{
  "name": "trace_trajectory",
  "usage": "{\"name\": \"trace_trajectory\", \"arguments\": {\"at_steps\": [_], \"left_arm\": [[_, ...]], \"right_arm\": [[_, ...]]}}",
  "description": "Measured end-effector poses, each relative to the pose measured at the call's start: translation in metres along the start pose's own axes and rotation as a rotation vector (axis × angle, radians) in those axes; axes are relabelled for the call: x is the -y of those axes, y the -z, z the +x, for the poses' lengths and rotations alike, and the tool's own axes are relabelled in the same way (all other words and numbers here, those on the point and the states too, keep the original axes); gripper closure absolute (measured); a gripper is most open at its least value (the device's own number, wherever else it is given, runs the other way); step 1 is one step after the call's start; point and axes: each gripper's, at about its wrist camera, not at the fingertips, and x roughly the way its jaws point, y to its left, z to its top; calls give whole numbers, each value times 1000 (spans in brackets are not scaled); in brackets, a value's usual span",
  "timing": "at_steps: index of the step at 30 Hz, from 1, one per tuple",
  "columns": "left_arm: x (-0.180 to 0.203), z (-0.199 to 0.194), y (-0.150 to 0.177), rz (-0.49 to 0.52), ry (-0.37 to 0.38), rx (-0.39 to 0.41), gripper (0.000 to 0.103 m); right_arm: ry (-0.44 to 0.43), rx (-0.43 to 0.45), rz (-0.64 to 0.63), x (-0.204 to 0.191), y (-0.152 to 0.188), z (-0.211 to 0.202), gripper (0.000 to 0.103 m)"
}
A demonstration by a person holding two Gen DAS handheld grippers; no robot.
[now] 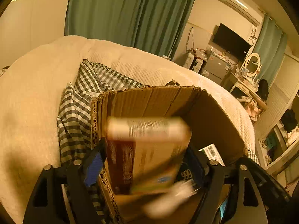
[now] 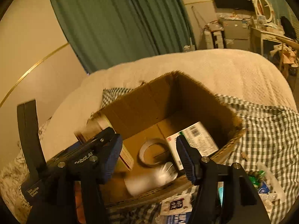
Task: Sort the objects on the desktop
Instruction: 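Carry both items into the cardboard box and open both grippers, then move both grippers back over the pile of items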
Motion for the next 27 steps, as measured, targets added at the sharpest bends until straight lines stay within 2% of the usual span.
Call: {"name": "trace_trajectory", "arguments": {"at_steps": [3, 7, 13, 18, 23, 27], "left_arm": [[4, -3, 2, 1, 3, 16, 0], [12, 0, 5, 32, -78, 44, 0], [16, 4, 4, 12, -108, 53, 0], [26, -10, 3, 8, -79, 85, 0], [40, -47, 5, 19, -10, 144, 0], [57, -82, 15, 41, 60, 146, 0]], "right_arm": [[44, 22, 7, 12, -1, -13, 43], [92, 38, 28, 29, 8, -28, 43], [197, 58, 47, 61, 21, -54, 43], [249, 50, 103, 85, 37, -86, 43], [302, 67, 106, 83, 52, -131, 43], [345, 81, 112, 80, 67, -170, 43]]}}
